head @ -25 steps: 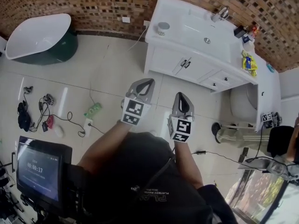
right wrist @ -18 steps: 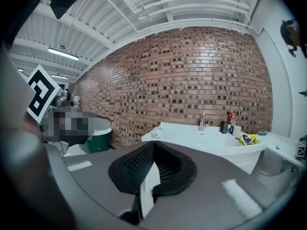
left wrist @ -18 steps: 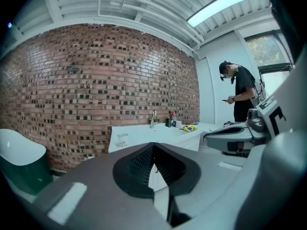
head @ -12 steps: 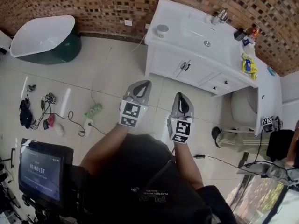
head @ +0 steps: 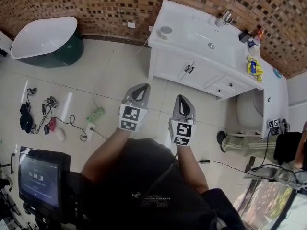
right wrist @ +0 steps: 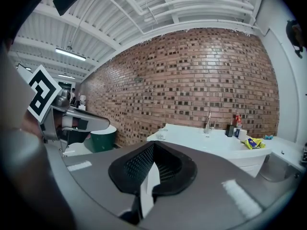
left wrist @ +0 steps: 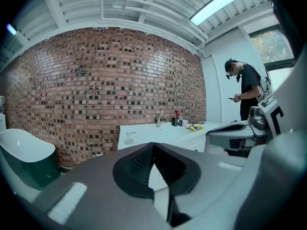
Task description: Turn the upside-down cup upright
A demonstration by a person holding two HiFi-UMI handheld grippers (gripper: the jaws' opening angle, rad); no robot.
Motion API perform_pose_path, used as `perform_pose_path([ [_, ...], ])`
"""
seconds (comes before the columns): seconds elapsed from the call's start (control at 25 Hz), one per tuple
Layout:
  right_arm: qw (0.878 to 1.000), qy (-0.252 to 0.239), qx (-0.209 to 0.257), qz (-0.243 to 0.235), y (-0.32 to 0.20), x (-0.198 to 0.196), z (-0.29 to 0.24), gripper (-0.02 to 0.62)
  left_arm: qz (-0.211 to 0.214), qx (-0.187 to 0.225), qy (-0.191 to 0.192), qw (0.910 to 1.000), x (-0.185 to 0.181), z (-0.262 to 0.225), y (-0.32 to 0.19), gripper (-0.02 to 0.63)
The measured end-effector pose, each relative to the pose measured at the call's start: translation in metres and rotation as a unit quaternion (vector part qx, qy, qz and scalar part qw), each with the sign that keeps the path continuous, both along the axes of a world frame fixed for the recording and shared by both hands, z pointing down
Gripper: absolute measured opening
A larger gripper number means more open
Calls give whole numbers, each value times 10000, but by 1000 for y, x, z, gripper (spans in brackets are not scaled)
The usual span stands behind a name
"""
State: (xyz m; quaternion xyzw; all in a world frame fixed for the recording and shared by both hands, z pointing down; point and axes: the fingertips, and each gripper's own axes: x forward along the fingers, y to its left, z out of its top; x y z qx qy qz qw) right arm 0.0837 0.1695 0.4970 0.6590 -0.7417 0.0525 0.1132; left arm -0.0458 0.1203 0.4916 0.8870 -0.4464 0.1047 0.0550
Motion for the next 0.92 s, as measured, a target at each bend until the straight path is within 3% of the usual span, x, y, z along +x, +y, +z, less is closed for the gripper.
perform_pose_path([
  [0.92,9995,-1,329,-13,7,-5,-16,12,105,70,-130,9998,3,-6,10,-2],
])
